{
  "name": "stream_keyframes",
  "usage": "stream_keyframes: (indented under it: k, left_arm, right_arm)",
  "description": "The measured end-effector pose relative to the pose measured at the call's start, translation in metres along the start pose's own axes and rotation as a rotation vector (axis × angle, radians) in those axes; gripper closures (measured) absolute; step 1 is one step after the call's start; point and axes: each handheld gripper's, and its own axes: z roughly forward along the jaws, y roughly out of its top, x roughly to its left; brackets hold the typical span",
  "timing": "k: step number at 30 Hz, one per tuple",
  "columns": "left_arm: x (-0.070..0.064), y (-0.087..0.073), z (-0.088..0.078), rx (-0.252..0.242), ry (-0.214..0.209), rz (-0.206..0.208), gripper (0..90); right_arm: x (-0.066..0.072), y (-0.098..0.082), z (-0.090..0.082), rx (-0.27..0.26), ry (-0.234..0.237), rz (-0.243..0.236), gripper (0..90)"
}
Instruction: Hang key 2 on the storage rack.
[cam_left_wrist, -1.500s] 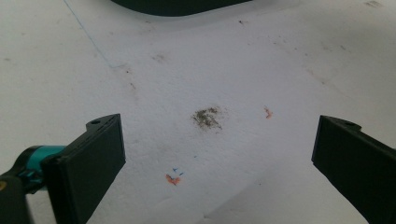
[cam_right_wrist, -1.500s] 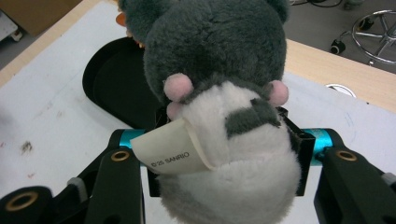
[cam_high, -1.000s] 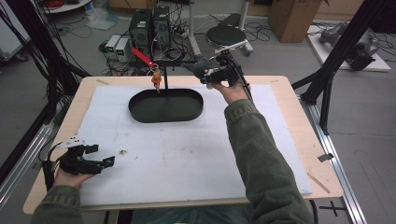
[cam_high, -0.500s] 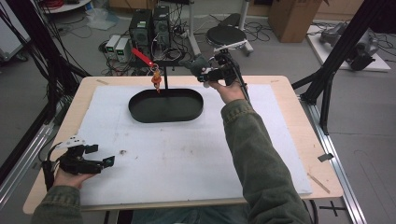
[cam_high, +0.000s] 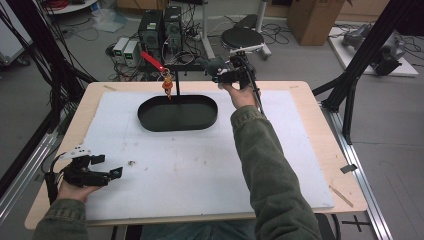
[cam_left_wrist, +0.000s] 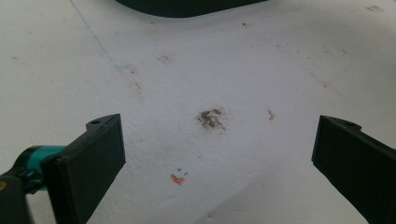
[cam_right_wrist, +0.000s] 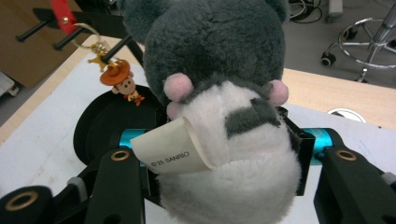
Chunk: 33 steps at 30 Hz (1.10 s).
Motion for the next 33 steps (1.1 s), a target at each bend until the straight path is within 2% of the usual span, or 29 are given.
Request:
stream_keyframes:
  k: [3,6,8,10,12,14,16,17,18,19,21,23,24,26,27,29,31,33]
  left_arm:
    - [0.001,0.001,-0.001,-0.015,0.010,-0.005,3.1]
    - [0.001,0.003,-0.002,-0.041,0.020,-0.007,3.1]
    - [0.001,0.003,-0.003,-0.047,0.020,-0.006,3.1]
    - [0.002,0.003,-0.004,-0.048,0.019,-0.007,3.1]
    - [0.002,0.003,-0.003,-0.046,0.020,-0.007,3.1]
    - [0.001,0.003,-0.003,-0.049,0.019,-0.006,3.1]
    - [0.001,0.003,-0.004,-0.053,0.021,-0.005,3.1]
    - [0.001,0.003,-0.004,-0.057,0.022,-0.007,3.1]
    - [0.002,0.003,-0.004,-0.058,0.022,-0.007,3.1]
    - [0.002,0.003,-0.004,-0.057,0.021,-0.007,3.1]
    - [0.001,0.003,-0.004,-0.055,0.020,-0.003,3.1]
    - [0.001,0.003,-0.004,-0.056,0.020,-0.002,3.1]
    - [0.001,0.003,-0.004,-0.055,0.019,-0.003,3.1]
    - [0.001,0.003,-0.004,-0.055,0.021,-0.004,3.1]
    - [0.001,0.003,-0.004,-0.055,0.021,-0.004,3.1]
    - [0.001,0.003,-0.003,-0.051,0.021,-0.003,3.1]
    - [0.001,0.003,-0.003,-0.050,0.022,-0.001,3.1]
    - [0.000,0.003,-0.003,-0.050,0.023,-0.002,3.1]
  right_arm:
    - [-0.007,-0.001,0.005,-0.006,-0.015,0.008,46.4]
    - [-0.013,-0.003,0.012,-0.004,-0.008,-0.030,41.9]
    - [-0.016,-0.006,0.018,0.035,-0.033,-0.046,35.8]
    - [-0.017,-0.009,0.025,0.076,-0.087,-0.054,27.8]
    - [-0.016,-0.013,0.030,0.117,-0.097,-0.055,23.4]
    - [-0.014,-0.014,0.032,0.133,-0.093,-0.059,19.8]
    - [-0.010,-0.015,0.033,0.133,-0.069,-0.089,10.3]
    - [-0.005,-0.016,0.032,0.128,-0.010,-0.119,6.4]
    - [-0.005,-0.016,0.032,0.128,-0.010,-0.119,6.4]
    - [-0.002,-0.017,0.033,0.138,0.028,-0.124,1.0]
    - [0.002,-0.019,0.030,0.121,0.077,-0.142,0.6]
    - [0.002,-0.024,0.024,0.084,0.090,-0.148,0.6]
    - [0.000,-0.026,0.023,0.089,0.093,-0.153,0.6]
    - [-0.001,-0.030,0.017,0.103,0.071,-0.191,0.6]
    - [-0.002,-0.031,0.013,0.082,0.069,-0.213,0.6]
    - [-0.005,-0.034,0.005,0.057,0.102,-0.207,0.6]
    - [-0.008,-0.037,-0.002,0.036,0.098,-0.213,0.7]
    - [-0.013,-0.039,-0.010,0.041,0.100,-0.211,0.7]
